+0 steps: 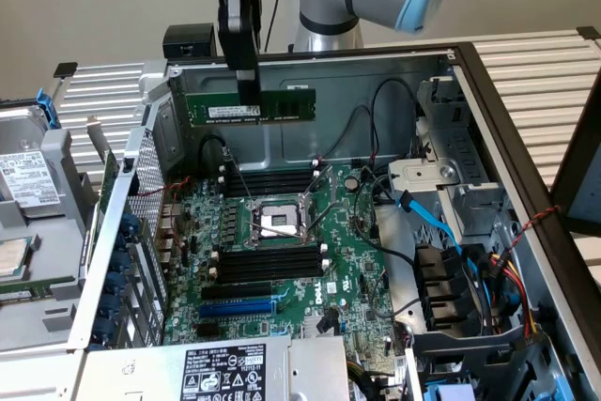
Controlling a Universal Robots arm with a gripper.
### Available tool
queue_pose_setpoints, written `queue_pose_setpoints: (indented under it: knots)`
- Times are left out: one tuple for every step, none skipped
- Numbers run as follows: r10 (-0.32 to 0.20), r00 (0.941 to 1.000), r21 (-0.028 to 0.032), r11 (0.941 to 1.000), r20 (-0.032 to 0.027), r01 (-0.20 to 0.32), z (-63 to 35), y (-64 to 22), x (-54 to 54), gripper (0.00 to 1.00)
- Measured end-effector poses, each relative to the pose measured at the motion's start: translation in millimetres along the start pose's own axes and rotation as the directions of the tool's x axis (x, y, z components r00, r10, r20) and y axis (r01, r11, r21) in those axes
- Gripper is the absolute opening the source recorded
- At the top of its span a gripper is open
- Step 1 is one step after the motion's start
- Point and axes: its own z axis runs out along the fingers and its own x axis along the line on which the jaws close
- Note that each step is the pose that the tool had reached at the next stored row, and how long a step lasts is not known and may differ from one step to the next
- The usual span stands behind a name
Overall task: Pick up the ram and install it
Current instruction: 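Insert the ram into the slot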
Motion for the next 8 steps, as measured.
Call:
queue_pose_setpoints:
  knots:
    - [0.005, 1.0000, 0.0000, 1.0000, 0.0000, -0.005, 1.8, -0.6, -0.1, 0.12]
    - [0.010, 1.0000, -0.0001, 1.0000, 0.0000, -0.010, 3.7, -1.2, -0.1, 0.12]
    - [0.014, 0.9999, -0.0001, 0.9999, 0.0000, -0.014, 5.5, -1.8, -0.2, 0.12]
    - [0.018, 0.9998, -0.0003, 0.9998, -0.0001, -0.018, 7.3, -2.4, -0.3, 0.12]
    - [0.022, 0.9998, -0.0003, 0.9998, -0.0001, -0.022, 9.0, -3.0, -0.3, 0.12]
    - [0.026, 0.9997, -0.0003, 0.9997, -0.0001, -0.026, 10.9, -3.6, -0.4, 0.12]
    - [0.029, 0.9996, -0.0003, 0.9996, 0.0000, -0.029, 12.8, -3.9, -0.4, 0.12]
    - [0.032, 0.9995, -0.0003, 0.9995, 0.0000, -0.032, 14.6, -3.9, -0.5, 0.12]
